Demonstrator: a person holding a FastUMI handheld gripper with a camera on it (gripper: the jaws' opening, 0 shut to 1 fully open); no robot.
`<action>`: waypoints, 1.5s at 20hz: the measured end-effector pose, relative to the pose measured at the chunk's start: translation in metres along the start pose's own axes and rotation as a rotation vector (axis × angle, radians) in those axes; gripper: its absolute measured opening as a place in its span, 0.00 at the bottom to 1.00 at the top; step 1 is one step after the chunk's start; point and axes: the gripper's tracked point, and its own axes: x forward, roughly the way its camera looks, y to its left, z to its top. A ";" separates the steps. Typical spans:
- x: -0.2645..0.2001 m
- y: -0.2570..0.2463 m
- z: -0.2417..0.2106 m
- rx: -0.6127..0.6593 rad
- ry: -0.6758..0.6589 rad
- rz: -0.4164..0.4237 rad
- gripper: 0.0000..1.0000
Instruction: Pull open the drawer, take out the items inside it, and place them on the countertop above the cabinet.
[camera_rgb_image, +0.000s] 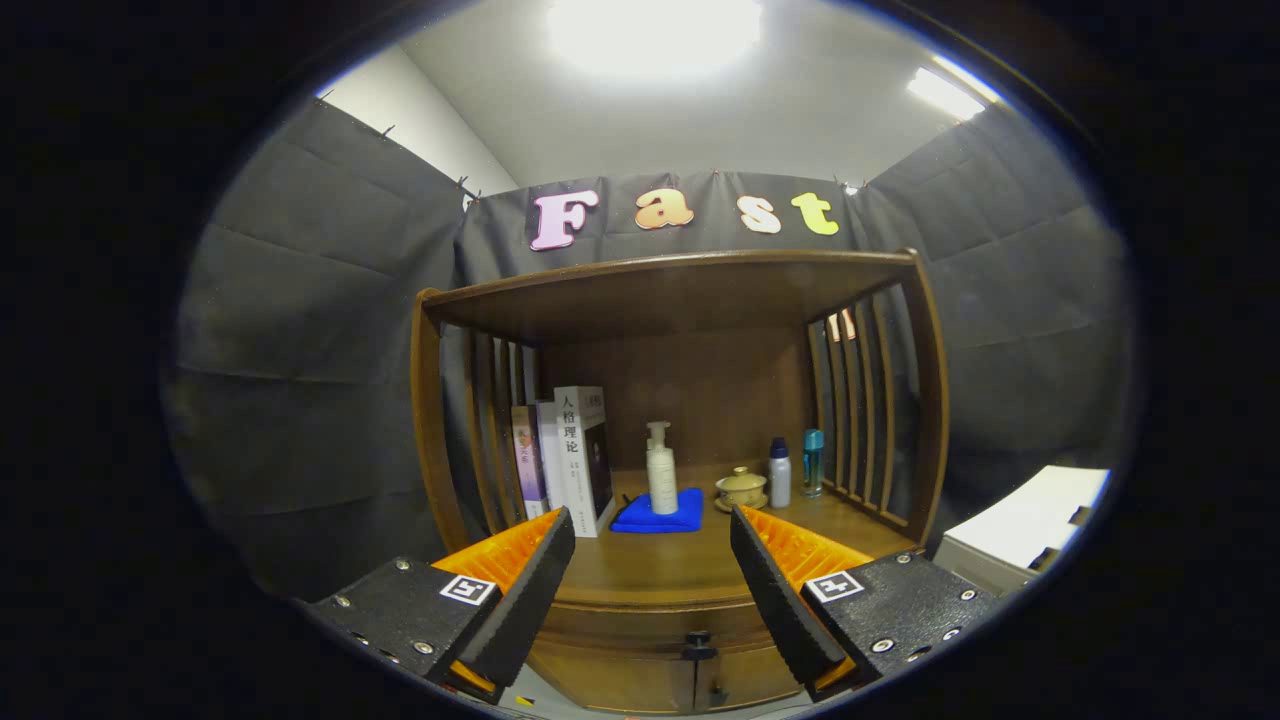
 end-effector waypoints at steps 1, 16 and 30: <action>0.003 0.004 -0.010 0.009 0.018 0.015 0.96; 0.040 -0.020 -0.126 -0.290 0.204 -0.062 0.95; 0.055 -0.057 -0.203 -0.249 0.276 -0.182 0.94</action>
